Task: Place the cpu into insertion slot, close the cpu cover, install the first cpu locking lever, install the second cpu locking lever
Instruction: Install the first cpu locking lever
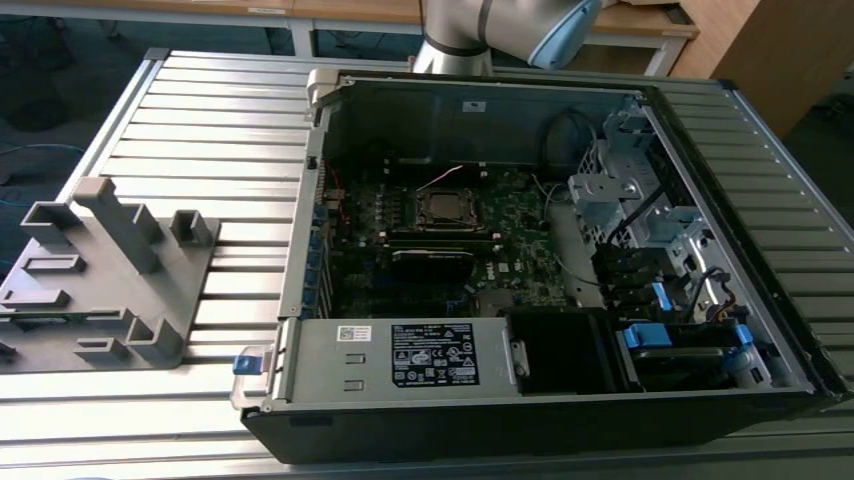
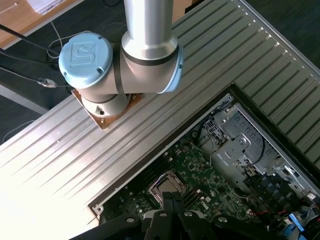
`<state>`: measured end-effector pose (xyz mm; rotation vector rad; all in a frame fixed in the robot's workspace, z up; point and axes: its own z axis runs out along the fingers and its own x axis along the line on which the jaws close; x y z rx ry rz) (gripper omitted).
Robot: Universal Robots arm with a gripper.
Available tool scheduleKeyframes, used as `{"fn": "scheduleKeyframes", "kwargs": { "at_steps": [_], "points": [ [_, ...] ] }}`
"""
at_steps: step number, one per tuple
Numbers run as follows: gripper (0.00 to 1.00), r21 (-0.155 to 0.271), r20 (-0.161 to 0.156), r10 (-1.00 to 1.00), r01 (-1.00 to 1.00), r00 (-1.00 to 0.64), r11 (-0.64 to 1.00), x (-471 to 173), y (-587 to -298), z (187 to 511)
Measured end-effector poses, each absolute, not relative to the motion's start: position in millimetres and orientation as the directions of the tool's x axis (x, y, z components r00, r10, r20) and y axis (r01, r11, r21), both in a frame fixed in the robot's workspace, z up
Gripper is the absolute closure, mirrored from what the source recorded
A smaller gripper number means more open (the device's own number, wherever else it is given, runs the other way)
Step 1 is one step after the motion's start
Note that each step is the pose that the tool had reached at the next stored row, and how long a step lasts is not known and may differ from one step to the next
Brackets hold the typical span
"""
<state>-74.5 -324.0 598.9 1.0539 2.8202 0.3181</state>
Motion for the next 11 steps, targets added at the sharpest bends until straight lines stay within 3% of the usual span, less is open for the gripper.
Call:
{"fn": "scheduleKeyframes", "kwargs": {
  "at_steps": [11],
  "points": [
    [0.89, 0.23, -0.028, 0.658, 0.636, -0.752, 0.736, -74, -324, 583]
  ]
}}
